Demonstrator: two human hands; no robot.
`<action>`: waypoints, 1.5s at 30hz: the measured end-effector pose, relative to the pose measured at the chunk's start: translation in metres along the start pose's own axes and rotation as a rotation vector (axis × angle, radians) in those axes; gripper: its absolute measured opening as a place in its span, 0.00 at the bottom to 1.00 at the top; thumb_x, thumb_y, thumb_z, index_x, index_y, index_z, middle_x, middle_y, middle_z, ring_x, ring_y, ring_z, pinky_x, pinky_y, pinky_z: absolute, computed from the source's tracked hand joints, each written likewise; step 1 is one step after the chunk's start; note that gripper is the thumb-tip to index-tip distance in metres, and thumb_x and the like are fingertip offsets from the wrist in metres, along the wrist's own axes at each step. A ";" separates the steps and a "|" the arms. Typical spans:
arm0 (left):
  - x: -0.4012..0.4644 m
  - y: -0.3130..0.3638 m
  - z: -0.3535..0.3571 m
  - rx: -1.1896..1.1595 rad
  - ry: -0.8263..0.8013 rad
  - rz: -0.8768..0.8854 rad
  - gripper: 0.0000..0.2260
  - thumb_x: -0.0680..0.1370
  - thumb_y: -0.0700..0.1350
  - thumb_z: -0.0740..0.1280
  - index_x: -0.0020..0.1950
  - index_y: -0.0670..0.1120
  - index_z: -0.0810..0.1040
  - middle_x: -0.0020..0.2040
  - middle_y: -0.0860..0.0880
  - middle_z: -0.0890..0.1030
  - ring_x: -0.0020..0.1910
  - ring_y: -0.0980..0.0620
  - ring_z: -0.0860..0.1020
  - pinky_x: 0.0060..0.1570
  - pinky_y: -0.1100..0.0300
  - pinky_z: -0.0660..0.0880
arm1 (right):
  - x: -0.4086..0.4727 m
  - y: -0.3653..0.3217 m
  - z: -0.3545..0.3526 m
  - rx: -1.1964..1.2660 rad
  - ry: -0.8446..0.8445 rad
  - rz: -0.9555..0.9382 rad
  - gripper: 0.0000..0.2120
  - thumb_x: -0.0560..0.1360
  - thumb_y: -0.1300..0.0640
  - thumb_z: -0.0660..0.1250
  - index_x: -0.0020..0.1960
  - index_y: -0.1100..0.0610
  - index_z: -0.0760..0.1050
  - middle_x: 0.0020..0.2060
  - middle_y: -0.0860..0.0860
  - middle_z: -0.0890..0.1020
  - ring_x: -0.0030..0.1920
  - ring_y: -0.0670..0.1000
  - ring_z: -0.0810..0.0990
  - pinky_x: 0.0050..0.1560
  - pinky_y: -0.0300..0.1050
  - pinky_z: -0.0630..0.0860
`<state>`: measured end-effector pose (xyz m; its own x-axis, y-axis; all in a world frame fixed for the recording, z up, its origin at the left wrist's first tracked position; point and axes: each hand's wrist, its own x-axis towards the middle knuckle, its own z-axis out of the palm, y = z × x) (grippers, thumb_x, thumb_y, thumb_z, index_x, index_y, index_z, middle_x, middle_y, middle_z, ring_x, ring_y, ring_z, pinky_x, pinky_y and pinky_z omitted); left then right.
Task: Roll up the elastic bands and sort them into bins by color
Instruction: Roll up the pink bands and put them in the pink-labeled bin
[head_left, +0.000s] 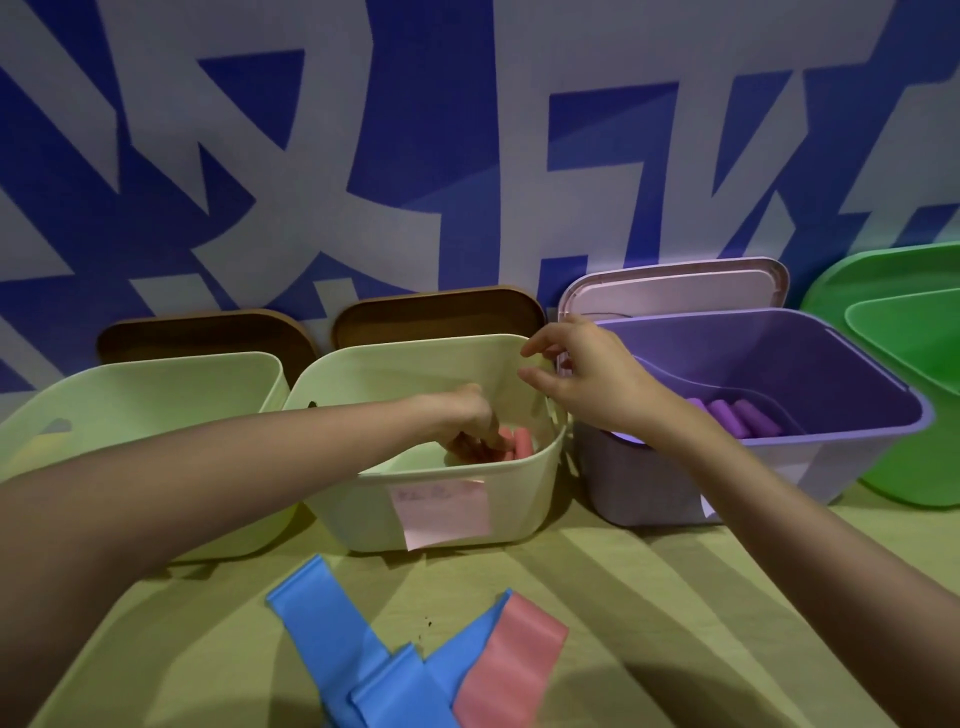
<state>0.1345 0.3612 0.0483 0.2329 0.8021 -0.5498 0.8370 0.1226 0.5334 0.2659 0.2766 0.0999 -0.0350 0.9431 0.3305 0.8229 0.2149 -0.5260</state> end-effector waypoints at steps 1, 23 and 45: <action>-0.001 0.000 -0.001 0.022 -0.014 -0.007 0.09 0.74 0.37 0.71 0.52 0.36 0.77 0.35 0.44 0.79 0.30 0.50 0.78 0.24 0.61 0.74 | 0.000 -0.001 0.000 0.000 -0.004 0.006 0.14 0.77 0.53 0.68 0.60 0.57 0.78 0.54 0.53 0.77 0.52 0.48 0.75 0.47 0.37 0.69; -0.180 -0.030 -0.018 -0.012 0.562 0.798 0.03 0.75 0.40 0.68 0.46 0.46 0.80 0.41 0.49 0.82 0.42 0.52 0.80 0.45 0.57 0.77 | -0.143 -0.054 -0.016 0.040 0.212 -0.073 0.03 0.74 0.63 0.68 0.46 0.61 0.74 0.43 0.53 0.76 0.42 0.51 0.75 0.41 0.38 0.65; -0.222 -0.163 0.106 -0.249 0.490 0.596 0.05 0.75 0.36 0.67 0.49 0.42 0.80 0.45 0.51 0.81 0.46 0.55 0.79 0.46 0.72 0.71 | -0.194 -0.046 0.070 0.183 0.126 0.384 0.08 0.73 0.57 0.70 0.40 0.63 0.78 0.39 0.59 0.83 0.42 0.58 0.79 0.40 0.46 0.69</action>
<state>-0.0014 0.1015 0.0156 0.3130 0.9314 0.1856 0.4923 -0.3262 0.8070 0.1956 0.1012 0.0053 0.3321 0.9275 0.1714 0.6486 -0.0927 -0.7555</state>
